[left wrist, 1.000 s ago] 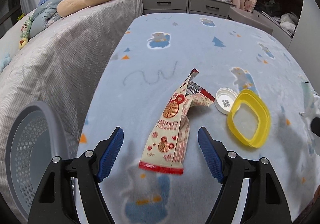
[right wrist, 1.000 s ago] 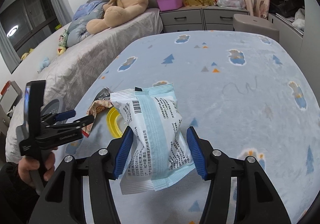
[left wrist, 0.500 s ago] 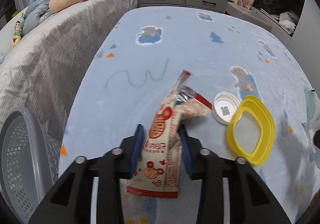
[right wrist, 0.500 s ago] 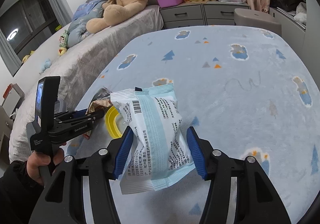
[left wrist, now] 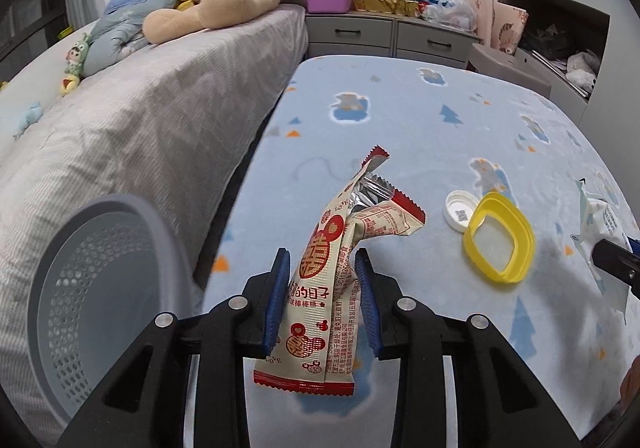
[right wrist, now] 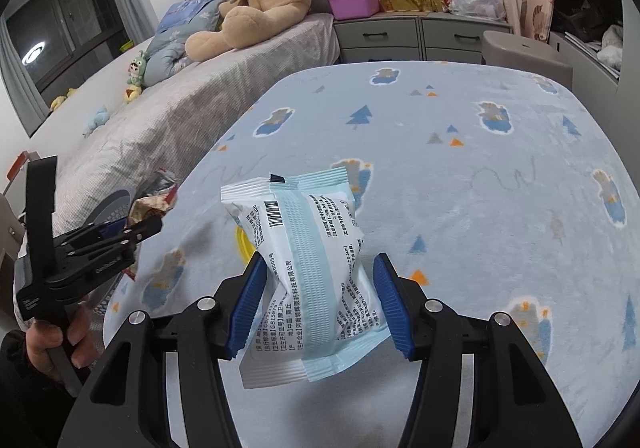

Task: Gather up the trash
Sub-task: 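Carry the snack wrapper and wipe packet over the gray basket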

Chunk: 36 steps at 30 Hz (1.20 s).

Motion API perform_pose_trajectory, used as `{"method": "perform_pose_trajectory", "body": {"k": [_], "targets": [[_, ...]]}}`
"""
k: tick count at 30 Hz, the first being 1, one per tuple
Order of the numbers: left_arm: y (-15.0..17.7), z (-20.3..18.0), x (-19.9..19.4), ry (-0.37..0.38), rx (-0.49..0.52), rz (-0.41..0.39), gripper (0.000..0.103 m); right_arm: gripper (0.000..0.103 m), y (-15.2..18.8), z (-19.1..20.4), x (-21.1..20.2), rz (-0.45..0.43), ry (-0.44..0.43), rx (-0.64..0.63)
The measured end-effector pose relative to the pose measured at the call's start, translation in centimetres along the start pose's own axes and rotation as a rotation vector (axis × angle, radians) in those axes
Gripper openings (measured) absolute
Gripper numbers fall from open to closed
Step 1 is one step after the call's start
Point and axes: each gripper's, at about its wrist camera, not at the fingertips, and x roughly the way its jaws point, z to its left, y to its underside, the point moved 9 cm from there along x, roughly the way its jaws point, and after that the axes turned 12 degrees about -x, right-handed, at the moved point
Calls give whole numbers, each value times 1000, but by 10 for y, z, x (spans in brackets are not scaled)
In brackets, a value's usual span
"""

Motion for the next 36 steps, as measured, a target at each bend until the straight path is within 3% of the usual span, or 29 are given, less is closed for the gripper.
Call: {"method": "perform_pose_trajectory", "body": {"k": [6, 16, 27, 36], "targets": [[4, 40, -29, -38, -34, -45, 33, 54, -9, 28, 3, -3, -16, -39], [5, 112, -71, -94, -115, -106, 33, 54, -36, 118, 13, -26, -112, -158], [23, 206, -81, -212, -281, -101, 33, 54, -66, 224, 48, -38, -265, -228], [24, 251, -71, -270, -366, -80, 33, 54, -71, 285, 81, 4, -316, -324]]}}
